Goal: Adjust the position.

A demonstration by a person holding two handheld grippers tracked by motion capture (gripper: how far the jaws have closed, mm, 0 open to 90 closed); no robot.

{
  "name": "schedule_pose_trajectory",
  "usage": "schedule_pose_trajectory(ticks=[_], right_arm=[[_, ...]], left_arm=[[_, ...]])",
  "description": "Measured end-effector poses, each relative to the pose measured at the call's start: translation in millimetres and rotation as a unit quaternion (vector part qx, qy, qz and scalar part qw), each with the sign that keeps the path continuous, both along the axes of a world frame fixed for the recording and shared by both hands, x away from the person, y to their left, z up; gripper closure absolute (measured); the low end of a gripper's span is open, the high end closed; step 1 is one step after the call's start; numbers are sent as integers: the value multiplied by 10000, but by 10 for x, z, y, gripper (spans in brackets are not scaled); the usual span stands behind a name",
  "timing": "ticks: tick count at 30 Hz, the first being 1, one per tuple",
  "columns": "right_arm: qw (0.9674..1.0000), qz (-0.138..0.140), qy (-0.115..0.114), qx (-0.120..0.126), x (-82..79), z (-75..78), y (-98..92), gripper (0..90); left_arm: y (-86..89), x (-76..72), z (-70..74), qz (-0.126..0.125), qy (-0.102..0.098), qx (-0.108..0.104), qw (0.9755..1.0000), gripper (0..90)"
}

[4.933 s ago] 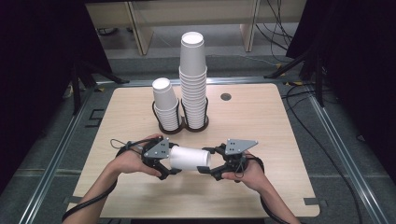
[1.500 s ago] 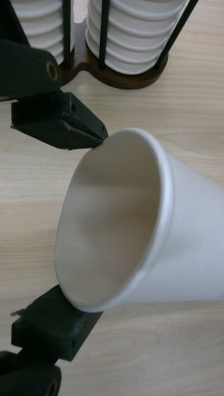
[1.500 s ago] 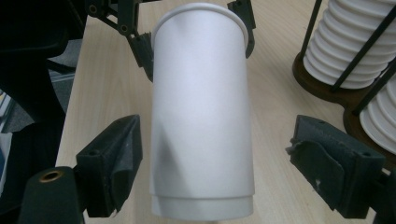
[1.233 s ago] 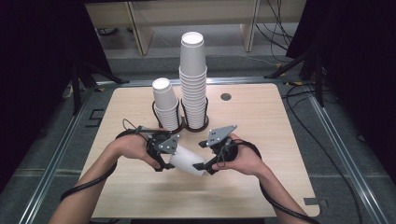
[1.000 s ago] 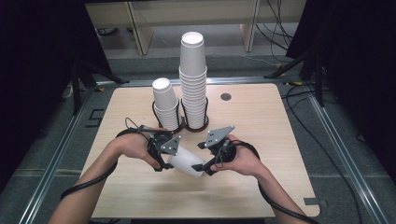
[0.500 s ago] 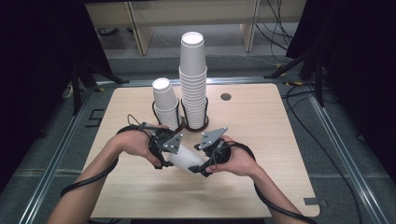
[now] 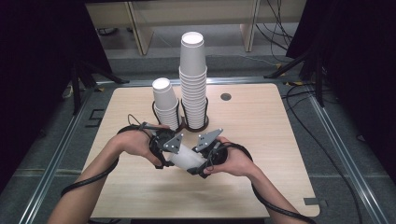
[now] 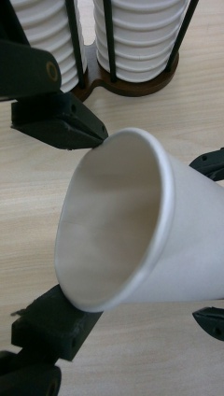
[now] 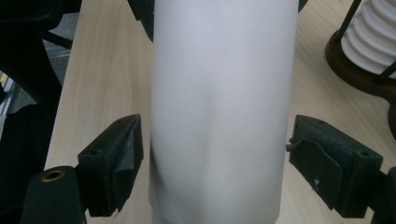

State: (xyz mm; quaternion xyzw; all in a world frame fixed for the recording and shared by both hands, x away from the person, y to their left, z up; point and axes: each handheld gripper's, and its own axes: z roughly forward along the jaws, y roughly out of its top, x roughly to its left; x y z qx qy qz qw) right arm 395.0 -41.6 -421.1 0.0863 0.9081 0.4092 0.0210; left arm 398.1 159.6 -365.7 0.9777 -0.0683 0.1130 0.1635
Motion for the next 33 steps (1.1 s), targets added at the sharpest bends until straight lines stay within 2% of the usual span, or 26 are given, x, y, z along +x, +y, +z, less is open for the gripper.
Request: schedule_pose_trajectory(ticks=[1,2,4,6,7,8,9,13,16,17,18,19,20,22,25,26,27,29,30,31,32,33], right_arm=[[10000,-16,-2,1,1,-2,0,185],[9997,-136,211,-12,-25,-3,-2,186],[9997,-148,197,-27,-20,-8,-5,191],[10000,-38,-1,-32,11,-17,-6,196],[9997,-140,192,-42,-13,-20,-7,197],[9997,-133,188,-39,-14,-25,-5,199],[10000,-16,11,-45,8,-28,1,203],[10000,-26,-1,-70,6,-41,11,212],[10000,-6,15,-72,7,-61,22,223],[9997,-109,216,-80,-20,-67,22,232],[9997,-101,212,-69,-21,-71,23,237],[9999,18,134,-49,-2,-80,27,240],[10000,-1,36,-43,2,-80,22,245],[10000,-11,49,4,3,-88,18,249],[9997,-99,220,1,-23,-105,11,253],[9997,-110,214,0,-25,-107,11,254],[9999,14,105,15,-4,-111,15,255],[10000,22,-1,-11,1,-107,11,258],[10000,25,-1,-5,2,-107,10,258],[10000,33,5,-2,2,-107,8,259],[9998,-86,173,-4,-21,-109,3,262],[9998,-101,164,4,-20,-110,-1,265]], left_arm=[[1,0,0,18,7,-5,10000,250],[2,0,0,10,1,0,10000,250],[4,-1,-1,5,5,0,10000,250],[4,-3,-4,20,8,-23,10000,250],[4,-2,-5,18,12,-23,10000,250],[2,1,-5,16,8,-15,10000,250],[1,0,-7,15,15,-21,10000,250],[-15,-2,-8,-25,5,-11,10000,250],[-26,-6,-2,-27,14,-46,10000,250],[-28,-7,0,-24,20,-50,10000,250],[-30,-8,4,-33,11,-66,10000,250],[-33,-19,-6,30,55,-175,9998,250],[-34,-16,0,10,29,-126,9999,250],[-36,-16,1,9,14,-128,9999,249],[-41,-16,8,-36,8,-60,10000,248],[-44,-16,10,-39,18,-48,10000,248],[-46,-16,12,-50,12,-50,10000,248],[-52,-19,16,-47,12,-51,10000,246],[-56,-38,-4,67,91,-228,9997,244],[-57,-36,-2,62,77,-219,9997,243],[-56,-18,20,-32,1,-60,10000,241],[-57,-17,22,-29,-20,-60,10000,238]])
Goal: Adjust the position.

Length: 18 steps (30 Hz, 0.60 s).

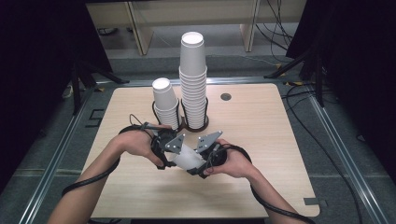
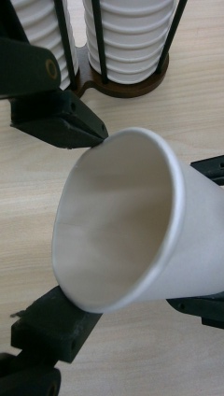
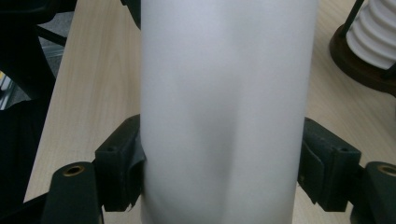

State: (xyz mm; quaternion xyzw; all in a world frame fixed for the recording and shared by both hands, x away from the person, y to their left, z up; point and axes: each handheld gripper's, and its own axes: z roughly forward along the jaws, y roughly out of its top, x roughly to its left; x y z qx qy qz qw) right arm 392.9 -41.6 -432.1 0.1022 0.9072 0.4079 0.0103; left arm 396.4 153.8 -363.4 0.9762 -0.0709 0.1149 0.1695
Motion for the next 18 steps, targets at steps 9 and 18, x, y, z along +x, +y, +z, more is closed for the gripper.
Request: schedule_pose_trajectory(ticks=[9,18], right_arm=[[9997,9,-246,69,-26,-29,-49,261],[9977,113,-637,188,2,-56,-151,259]], left_arm=[[3,-16,-46,-11,-5,-227,9997,152],[96,13,-32,81,35,-792,9968,87]])
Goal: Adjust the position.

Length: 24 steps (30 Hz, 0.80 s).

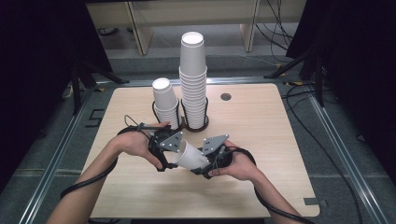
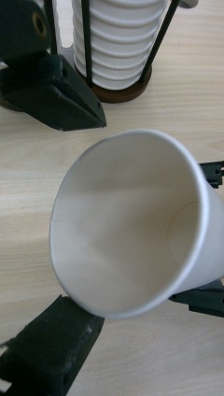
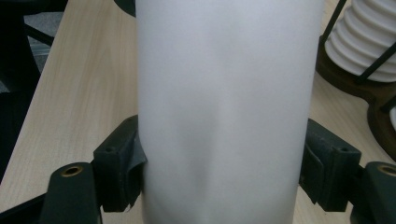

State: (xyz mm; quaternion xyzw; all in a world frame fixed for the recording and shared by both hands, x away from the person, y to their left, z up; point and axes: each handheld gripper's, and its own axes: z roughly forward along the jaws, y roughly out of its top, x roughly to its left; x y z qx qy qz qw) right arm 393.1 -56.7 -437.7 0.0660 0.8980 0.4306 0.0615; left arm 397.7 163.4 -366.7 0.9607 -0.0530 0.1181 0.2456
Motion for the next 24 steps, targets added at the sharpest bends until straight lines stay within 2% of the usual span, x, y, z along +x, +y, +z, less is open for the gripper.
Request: schedule_pose_trajectory(ticks=[1,2,3,4,6,9,11,12,13,14,15,16,17,18,19,21,22,23,24], right_arm=[[10000,-27,-13,21,-1,2,-12,259],[9996,-187,199,60,-31,2,-31,259],[9996,-200,186,99,-29,2,-43,259],[9998,-98,-42,174,3,3,-61,259],[9992,-212,-17,345,0,-8,-114,258],[9977,-348,-109,577,-1,-28,-184,256],[9962,-453,-121,735,-10,-45,-236,255],[9955,-503,-147,786,-10,-54,-261,255],[9950,-547,-176,818,-9,-58,-290,255],[9941,-622,-159,873,-15,-67,-313,254],[9932,-659,-161,943,-14,-73,-336,253],[9928,-707,-165,956,-16,-79,-359,253],[9918,-756,-246,1004,-12,-87,-379,253],[9917,-773,-212,1008,-15,-95,-394,252],[9913,-790,-228,1031,-16,-102,-402,252],[9903,-827,-231,1094,-21,-115,-418,251],[9902,-837,-245,1087,-23,-118,-423,251],[9902,-840,-299,1071,-24,-126,-425,251],[9899,-853,-276,1098,-29,-138,-416,250]], left_arm=[[14,9,8,0,-23,-33,10000,86],[27,14,12,18,-36,-85,10000,84],[44,18,13,51,-45,-176,9998,83],[66,22,11,121,-41,-327,9994,82],[110,30,5,244,-87,-571,9980,77],[188,44,-47,527,-35,-1107,9924,80],[239,53,-113,658,23,-1297,9894,98],[261,48,-154,846,6,-1450,9858,117],[286,56,-188,914,-24,-1540,9838,153],[305,57,-224,1053,12,-1670,9803,160],[320,56,-257,1215,90,-1816,9758,177],[336,51,-289,1299,203,-1926,9724,183],[343,48,-338,1416,259,-2140,9662,179],[351,47,-362,1496,412,-2202,9630,179],[354,35,-427,1545,510,-2344,9584,179],[351,15,-520,1700,643,-2456,9522,165],[346,3,-565,1793,720,-2549,9475,156],[346,1,-604,1789,829,-2592,9455,151],[348,-10,-636,1871,784,-2641,9429,146]])
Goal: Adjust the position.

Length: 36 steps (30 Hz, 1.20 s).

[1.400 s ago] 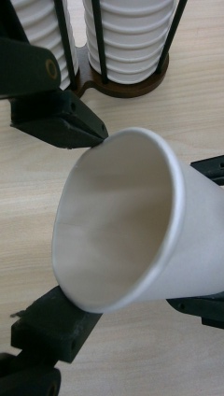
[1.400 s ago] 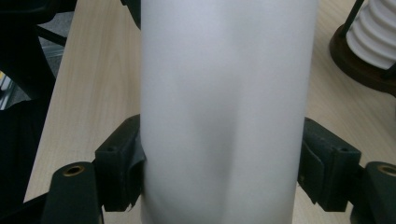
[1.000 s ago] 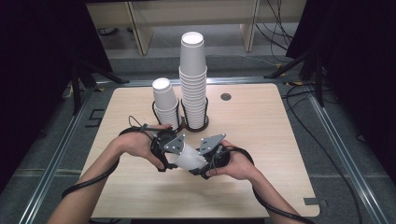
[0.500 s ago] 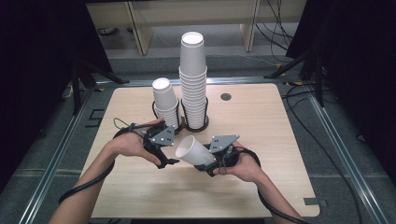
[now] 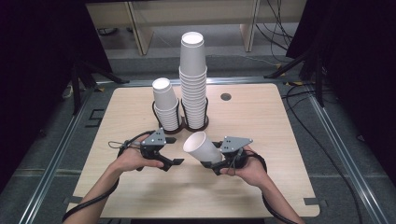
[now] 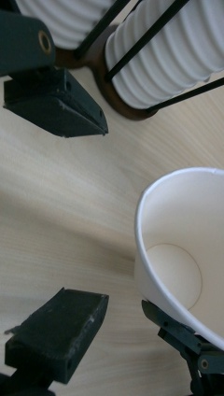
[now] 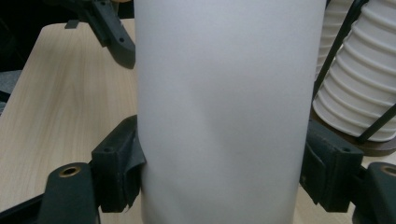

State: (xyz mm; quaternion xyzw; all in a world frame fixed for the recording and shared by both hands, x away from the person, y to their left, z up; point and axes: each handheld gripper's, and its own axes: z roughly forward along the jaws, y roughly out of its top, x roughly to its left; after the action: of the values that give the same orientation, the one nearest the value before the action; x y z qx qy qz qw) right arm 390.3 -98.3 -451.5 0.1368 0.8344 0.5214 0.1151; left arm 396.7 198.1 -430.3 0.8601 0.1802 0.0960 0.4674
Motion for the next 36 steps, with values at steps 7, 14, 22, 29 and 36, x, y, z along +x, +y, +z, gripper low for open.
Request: schedule_pose_trajectory(ticks=[7,14,22,29,36], right_arm=[[9997,-123,-85,212,-17,-69,-11,248],[9996,-92,-133,214,-19,-58,1,246],[9996,-101,-219,168,4,-47,7,245],[9996,-70,-152,217,4,-42,54,245],[9994,-40,-201,261,-11,-66,91,244]], left_arm=[[15,-35,-108,385,453,-959,9936,142],[-56,-53,-140,314,523,-1111,9919,142],[-98,-36,-94,252,826,-1557,9840,64],[-173,-31,-70,274,792,-1599,9836,0],[-221,12,-92,304,824,-1732,9810,0]])
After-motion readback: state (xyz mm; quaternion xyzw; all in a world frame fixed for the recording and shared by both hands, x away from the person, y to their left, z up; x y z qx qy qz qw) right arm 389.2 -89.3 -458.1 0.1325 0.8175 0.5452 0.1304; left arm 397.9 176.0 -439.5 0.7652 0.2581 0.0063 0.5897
